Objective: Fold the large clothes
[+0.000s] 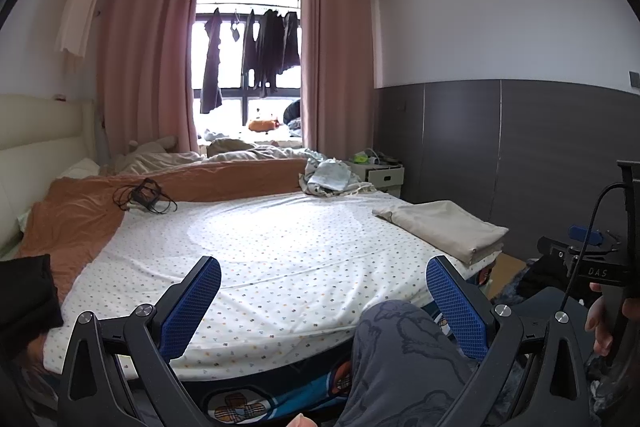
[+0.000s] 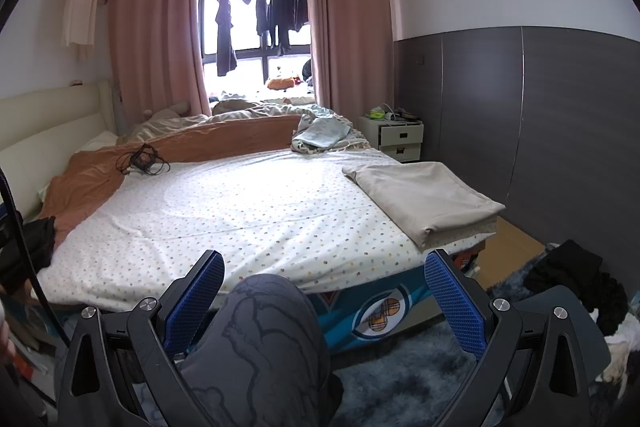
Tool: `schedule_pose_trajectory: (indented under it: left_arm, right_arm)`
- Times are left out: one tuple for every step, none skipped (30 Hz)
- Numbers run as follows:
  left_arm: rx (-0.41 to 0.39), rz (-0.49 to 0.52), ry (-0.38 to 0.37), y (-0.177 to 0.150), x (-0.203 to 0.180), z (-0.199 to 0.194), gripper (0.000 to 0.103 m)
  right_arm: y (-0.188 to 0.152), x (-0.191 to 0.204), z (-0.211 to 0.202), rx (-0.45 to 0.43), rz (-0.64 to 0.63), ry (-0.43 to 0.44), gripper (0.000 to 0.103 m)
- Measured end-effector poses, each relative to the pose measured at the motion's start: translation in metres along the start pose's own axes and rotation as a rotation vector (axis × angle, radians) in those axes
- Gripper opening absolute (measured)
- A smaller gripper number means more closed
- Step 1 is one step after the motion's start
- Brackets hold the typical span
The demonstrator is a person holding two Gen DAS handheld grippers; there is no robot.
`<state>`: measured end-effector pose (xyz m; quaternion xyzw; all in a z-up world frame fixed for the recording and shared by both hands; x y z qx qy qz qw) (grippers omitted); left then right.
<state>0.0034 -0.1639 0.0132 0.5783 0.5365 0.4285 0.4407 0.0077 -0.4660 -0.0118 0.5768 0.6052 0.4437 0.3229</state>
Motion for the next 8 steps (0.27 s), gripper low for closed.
schedule_pose_trajectory:
  left_arm:
    - [-0.001, 0.001, 0.0, -0.0002, -0.0004, -0.0005, 0.103]
    - [-0.003, 0.0, -0.001, -0.0004, -0.0004, -0.0013, 0.103]
    - [-0.008, -0.003, 0.002, -0.0005, 0.0002, -0.0026, 0.103]
    - [-0.014, -0.008, 0.005, -0.0007, 0.0012, -0.0038, 0.103]
    - [-0.015, -0.011, 0.005, -0.0009, 0.0015, -0.0043, 0.103]
    - [-0.013, -0.018, 0.002, -0.0011, 0.0025, -0.0045, 0.103]
    - [-0.01, -0.022, 0.0, -0.0017, 0.0029, -0.0051, 0.103]
    - [-0.008, -0.026, -0.001, -0.0021, 0.0038, -0.0057, 0.103]
  right_arm:
    - [-0.0002, -0.0002, 0.0001, 0.001, 0.0, 0.0, 0.101]
    - [-0.0009, 0.0004, -0.0003, 0.0, 0.0, 0.0, 0.101]
    - [-0.0008, 0.0005, -0.0003, 0.0, 0.0, 0.0, 0.101]
    - [-0.0011, 0.0004, -0.0002, 0.0, -0.001, 0.0, 0.101]
    - [-0.002, 0.001, -0.0005, 0.0, 0.0, 0.0, 0.101]
    - [-0.0021, 0.0014, -0.0007, 0.0, 0.001, 0.0, 0.101]
    - [-0.0025, 0.0014, -0.0008, 0.0, 0.002, 0.002, 0.101]
    - [-0.0034, 0.0018, -0.001, -0.001, 0.001, 0.002, 0.101]
Point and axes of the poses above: each gripper's, at about its wrist camera, not at the fingertips, and z roughly the way its jaws point, x to its left, y to its top, the point moved 5 cm from there along z, roughly the way its jaws point, and after that the axes turned 10 degrees about y, right-handed, at the moved point
